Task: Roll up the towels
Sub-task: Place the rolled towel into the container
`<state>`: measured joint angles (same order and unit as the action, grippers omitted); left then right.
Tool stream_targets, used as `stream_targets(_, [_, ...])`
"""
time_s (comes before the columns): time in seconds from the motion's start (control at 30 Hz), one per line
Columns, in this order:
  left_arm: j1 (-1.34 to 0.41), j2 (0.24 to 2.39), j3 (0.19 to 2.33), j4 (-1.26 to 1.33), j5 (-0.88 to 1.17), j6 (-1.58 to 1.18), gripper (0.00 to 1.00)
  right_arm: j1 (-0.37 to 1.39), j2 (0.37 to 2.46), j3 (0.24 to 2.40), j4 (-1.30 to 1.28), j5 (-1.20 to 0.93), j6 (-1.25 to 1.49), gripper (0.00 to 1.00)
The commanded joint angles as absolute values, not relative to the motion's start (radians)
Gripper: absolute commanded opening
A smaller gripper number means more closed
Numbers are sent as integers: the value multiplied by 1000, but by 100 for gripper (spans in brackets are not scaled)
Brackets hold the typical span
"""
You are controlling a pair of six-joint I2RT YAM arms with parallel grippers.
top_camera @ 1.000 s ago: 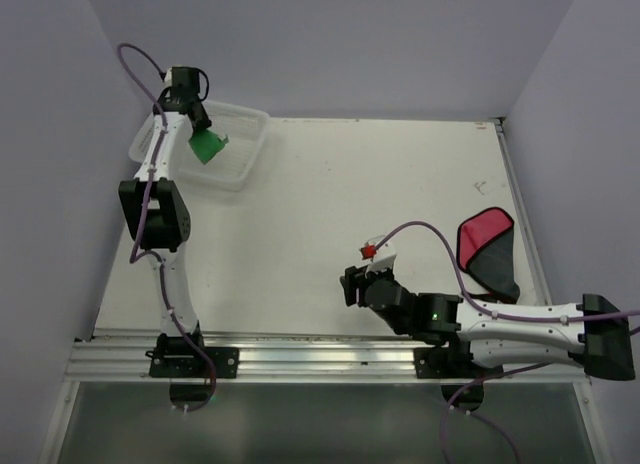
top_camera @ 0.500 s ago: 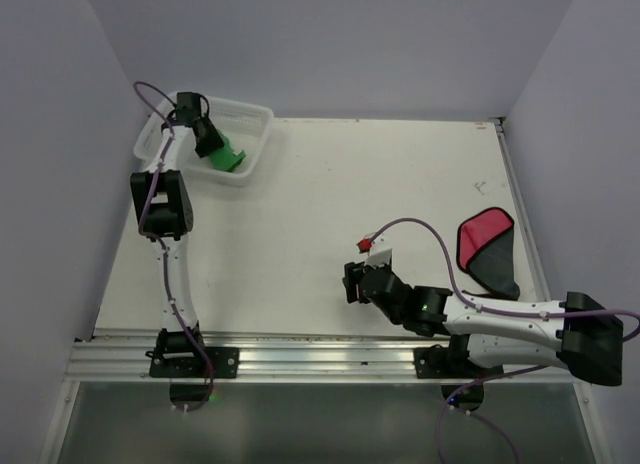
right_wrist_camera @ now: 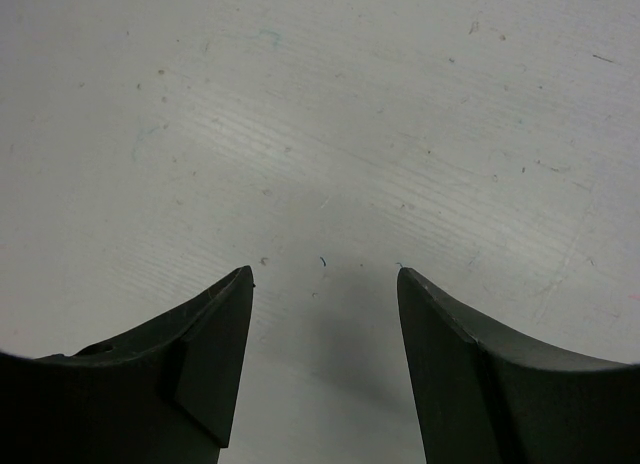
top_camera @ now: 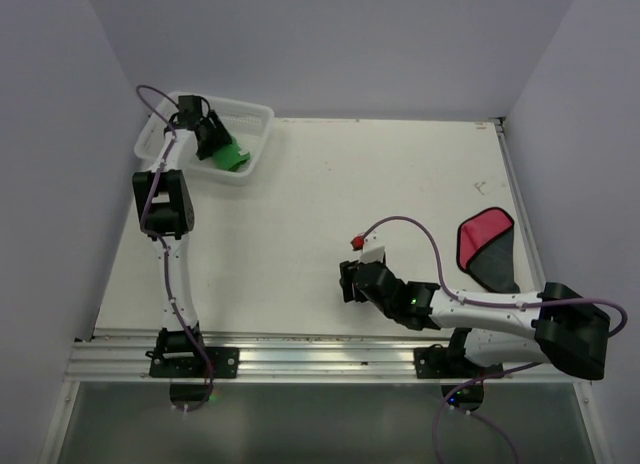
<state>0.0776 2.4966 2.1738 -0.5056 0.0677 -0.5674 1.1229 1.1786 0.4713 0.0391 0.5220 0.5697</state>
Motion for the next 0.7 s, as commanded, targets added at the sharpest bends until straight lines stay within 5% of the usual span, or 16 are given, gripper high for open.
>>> stream_targets(0.0, [83,2514,2151,-454,101,-572,72,1111,1187,506,92,494,563,63])
stream_targets(0.27, [83,2444,2094,-419,94,-554,84,1106,1195,517,91,479,552,63])
stream_targets(0.4, [83,2404,2120,-461,58,-538,100,1106,1195,526,80,477,555,63])
stream_targets(0.67, [83,2344,2187,-564,5,-496,100,1101,1163,546,43,483,560,65])
